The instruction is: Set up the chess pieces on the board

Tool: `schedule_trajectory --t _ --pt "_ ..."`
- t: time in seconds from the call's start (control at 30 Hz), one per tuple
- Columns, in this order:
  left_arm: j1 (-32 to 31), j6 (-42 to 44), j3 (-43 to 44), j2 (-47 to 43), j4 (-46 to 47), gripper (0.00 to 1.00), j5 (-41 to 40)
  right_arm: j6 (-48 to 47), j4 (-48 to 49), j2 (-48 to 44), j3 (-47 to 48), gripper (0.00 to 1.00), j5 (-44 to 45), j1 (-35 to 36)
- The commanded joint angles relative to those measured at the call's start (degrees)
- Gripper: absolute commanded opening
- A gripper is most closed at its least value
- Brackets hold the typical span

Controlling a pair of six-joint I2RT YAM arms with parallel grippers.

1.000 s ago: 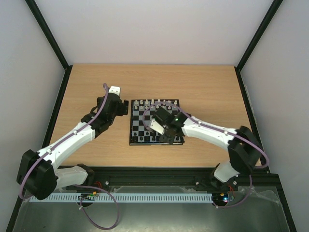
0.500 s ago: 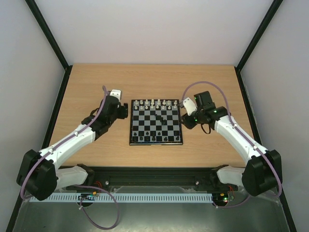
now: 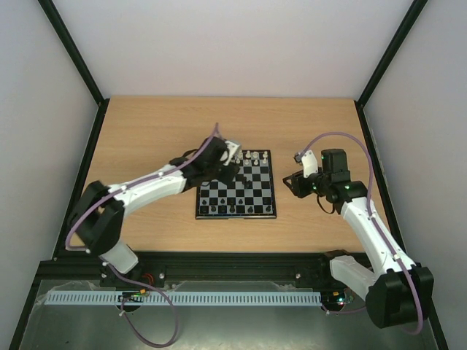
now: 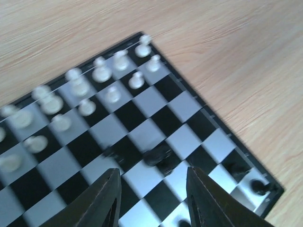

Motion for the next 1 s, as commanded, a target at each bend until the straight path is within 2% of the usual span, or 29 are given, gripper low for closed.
schedule_trajectory --t 0.0,0.2,0.3,0.6,0.97 --pt "-2.84 -3.09 9.98 6.22 -7.2 0.41 1.82 1.14 2.53 -0.55 -1.06 0.41 -0.82 -0.46" --pt "-4.72 -2.7 22.74 17.74 -16.15 0.33 -1.13 0.29 2.55 0.6 -0.54 0.41 0.88 -0.46" --pt "-5.02 -2.27 26.42 20.46 -19.62 0.34 -3.11 0.25 2.46 0.0 -0.42 0.41 0.64 -0.46" --pt "-5.07 -2.28 27.74 24.22 -24.42 0.35 -3.89 -0.03 1.7 -0.27 -0.35 0.41 1.68 -0.46" --pt "-4.45 -2.56 27.2 26.2 -24.06 0.27 -5.36 -0.36 1.33 0.58 -0.25 0.41 1.65 -0.46"
